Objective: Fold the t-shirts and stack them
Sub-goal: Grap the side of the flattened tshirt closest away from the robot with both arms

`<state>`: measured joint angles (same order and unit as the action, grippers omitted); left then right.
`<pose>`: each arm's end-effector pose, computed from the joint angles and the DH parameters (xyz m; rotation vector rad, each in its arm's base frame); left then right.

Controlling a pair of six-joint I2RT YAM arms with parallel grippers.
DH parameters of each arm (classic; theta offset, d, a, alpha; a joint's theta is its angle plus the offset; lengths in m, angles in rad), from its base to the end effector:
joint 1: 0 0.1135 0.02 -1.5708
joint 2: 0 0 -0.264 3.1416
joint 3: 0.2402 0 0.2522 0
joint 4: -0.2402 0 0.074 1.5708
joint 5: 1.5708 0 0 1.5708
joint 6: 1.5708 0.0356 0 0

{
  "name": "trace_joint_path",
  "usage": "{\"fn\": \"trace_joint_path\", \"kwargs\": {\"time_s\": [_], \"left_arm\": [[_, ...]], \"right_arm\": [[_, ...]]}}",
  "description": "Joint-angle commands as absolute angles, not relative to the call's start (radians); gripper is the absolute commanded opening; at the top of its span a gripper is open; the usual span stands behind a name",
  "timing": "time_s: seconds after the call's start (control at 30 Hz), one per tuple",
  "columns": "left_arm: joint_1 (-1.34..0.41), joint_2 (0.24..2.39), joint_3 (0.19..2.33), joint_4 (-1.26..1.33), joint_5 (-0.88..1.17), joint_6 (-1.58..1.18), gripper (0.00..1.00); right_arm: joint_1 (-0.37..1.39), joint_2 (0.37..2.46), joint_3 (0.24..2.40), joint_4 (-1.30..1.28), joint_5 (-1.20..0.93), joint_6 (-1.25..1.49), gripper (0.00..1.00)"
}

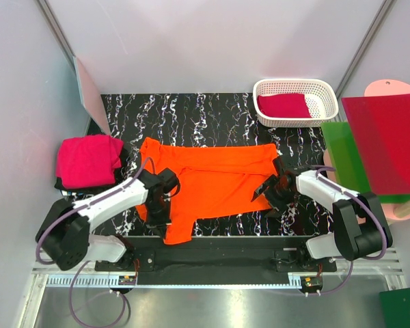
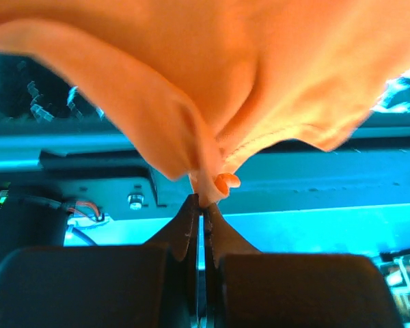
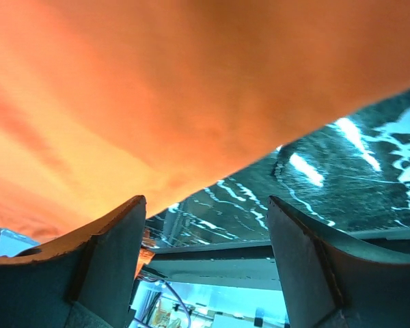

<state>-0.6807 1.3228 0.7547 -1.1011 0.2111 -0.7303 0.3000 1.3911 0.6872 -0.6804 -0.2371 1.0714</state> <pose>0.1377 -0.1211 0.1799 0.0878 -2.9255 0.1426 0.2063 0.0726 0.1537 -1.1343 -2.8853 -0.4694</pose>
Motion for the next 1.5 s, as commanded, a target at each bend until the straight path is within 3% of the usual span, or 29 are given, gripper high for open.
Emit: {"fn": "trace_joint_path", "kwargs": {"time_s": [0.0,0.37,0.5,0.87,1.2,1.23,1.47], "left_arm": [[-0.673,1.253,0.906,-1.172,0.115,-0.787,0.0],[-0.611,1.45,1.144,-1.16,0.034,-0.752,0.0],[-0.611,1.466,1.134,-1.143,0.041,-0.747,0.0],[-0.612,1.48,1.103,-1.135,0.052,-0.73,0.0],[-0.611,1.476,1.095,-1.137,0.06,-0.721,0.0],[-0.611,1.474,1.095,-1.138,0.06,-0.721,0.0],[-0.611,1.466,1.098,-1.152,0.057,-0.718,0.0]], "right_arm": [[0.299,1.394,0.739,-0.664,-0.227,1.032,0.79],[0.301,1.371,0.765,-0.828,-0.077,1.005,0.78],[0.296,1.341,0.811,-0.908,0.108,0.98,0.76],[0.296,1.368,0.787,-0.94,0.346,0.936,0.75],[0.296,1.474,0.793,-0.853,0.383,0.956,0.69],[0.296,1.48,0.799,-0.85,0.387,0.959,0.64],[0.296,1.486,0.836,-0.821,0.431,0.962,0.63]]}}
